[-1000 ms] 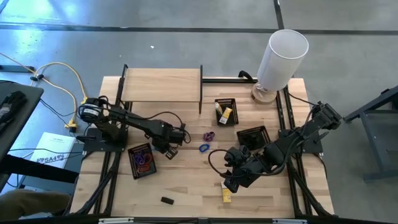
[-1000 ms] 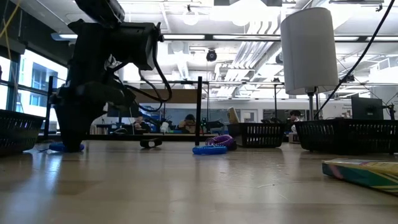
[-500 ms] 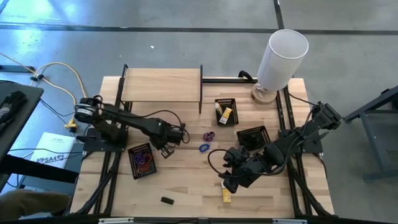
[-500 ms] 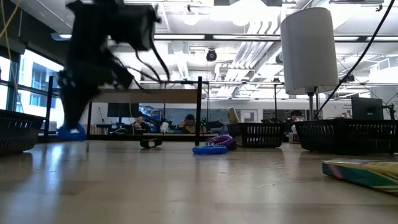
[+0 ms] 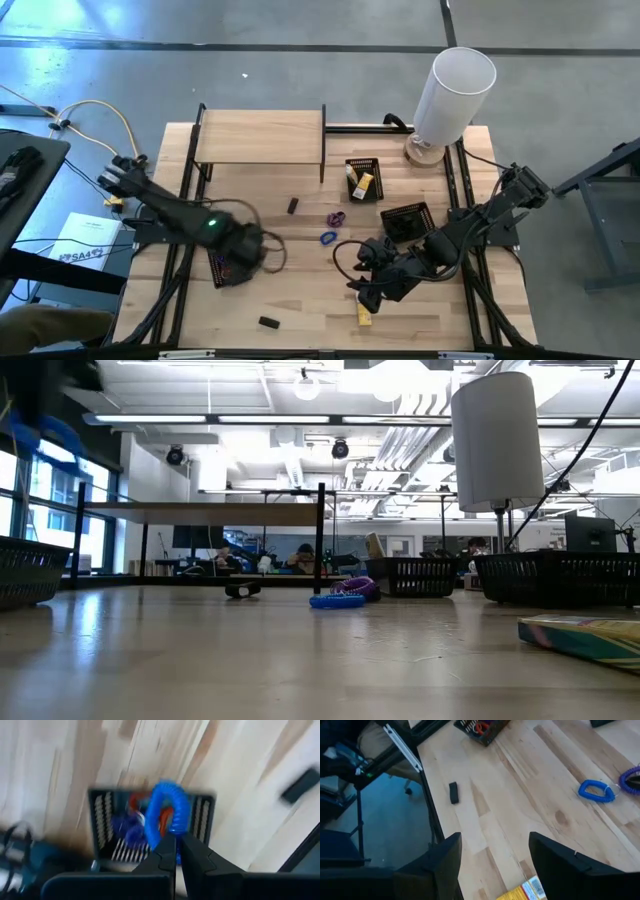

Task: Pick & Place Office Desk Supplies
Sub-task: Put the blue spring keychain into the bottom left black bin

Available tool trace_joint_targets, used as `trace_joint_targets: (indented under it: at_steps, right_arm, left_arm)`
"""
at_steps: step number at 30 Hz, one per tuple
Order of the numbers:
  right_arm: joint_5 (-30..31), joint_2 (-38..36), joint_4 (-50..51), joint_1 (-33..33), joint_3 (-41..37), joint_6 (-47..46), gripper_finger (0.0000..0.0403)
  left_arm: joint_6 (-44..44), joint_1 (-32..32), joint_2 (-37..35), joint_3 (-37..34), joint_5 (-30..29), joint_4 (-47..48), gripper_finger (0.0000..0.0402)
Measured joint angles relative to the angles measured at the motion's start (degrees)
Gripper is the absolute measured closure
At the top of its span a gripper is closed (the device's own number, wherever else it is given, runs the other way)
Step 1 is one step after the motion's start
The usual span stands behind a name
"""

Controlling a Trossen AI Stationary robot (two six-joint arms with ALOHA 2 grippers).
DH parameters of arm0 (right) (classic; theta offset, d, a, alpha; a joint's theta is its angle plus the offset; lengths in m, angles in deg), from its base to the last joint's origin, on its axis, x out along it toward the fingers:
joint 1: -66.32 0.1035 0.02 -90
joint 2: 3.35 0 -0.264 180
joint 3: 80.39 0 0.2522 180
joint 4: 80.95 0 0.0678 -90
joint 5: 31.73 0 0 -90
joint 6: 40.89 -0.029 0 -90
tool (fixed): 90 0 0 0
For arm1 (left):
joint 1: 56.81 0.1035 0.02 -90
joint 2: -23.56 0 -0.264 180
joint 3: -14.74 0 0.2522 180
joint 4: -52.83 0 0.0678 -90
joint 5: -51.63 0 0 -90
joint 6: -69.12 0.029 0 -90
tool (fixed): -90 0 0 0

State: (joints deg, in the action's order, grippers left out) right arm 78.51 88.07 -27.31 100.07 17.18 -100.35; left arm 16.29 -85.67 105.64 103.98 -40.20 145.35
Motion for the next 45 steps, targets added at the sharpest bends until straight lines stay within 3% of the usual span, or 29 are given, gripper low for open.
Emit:
trace_joint_targets:
  at_steps: [7, 13, 23, 27, 33, 39, 45]
  right_arm:
    - [0.89, 0.00, -1.30, -0.02, 0.00, 1.18, 0.0183]
    - [2.75, 0.00, -2.24, 0.00, 0.00, 1.23, 0.0183]
    - [5.67, 2.07, -10.88, -1.64, 0.08, 2.79, 0.0183]
    - [6.01, 3.07, -16.58, -3.22, 0.15, 2.80, 0.0183]
    - [5.00, 5.46, -24.78, -4.12, 0.09, 2.80, 0.0183]
    - [3.22, 7.61, -29.60, -3.40, 0.02, 2.29, 0.0183]
    - [3.70, 7.58, -30.60, -2.99, 0.02, 1.20, 0.0183]
  left_arm:
    - [-9.56, -12.87, -2.95, -0.39, -3.55, 2.37, 0.0400]
    - [-12.06, -18.55, -2.97, -3.81, -7.92, -5.66, 0.0400]
    - [-9.78, -18.98, -4.30, -16.16, -7.28, -9.91, 0.0400]
    - [-6.58, -16.96, -6.14, -18.75, -4.42, -10.76, 0.0400]
    - [1.24, -15.28, -6.80, -20.09, -6.81, -11.82, 0.0399]
    - [2.95, -15.02, -6.56, -20.97, -12.98, -11.66, 0.0370]
    - [1.50, -15.28, -6.53, -23.38, -11.69, -11.67, 0.0323]
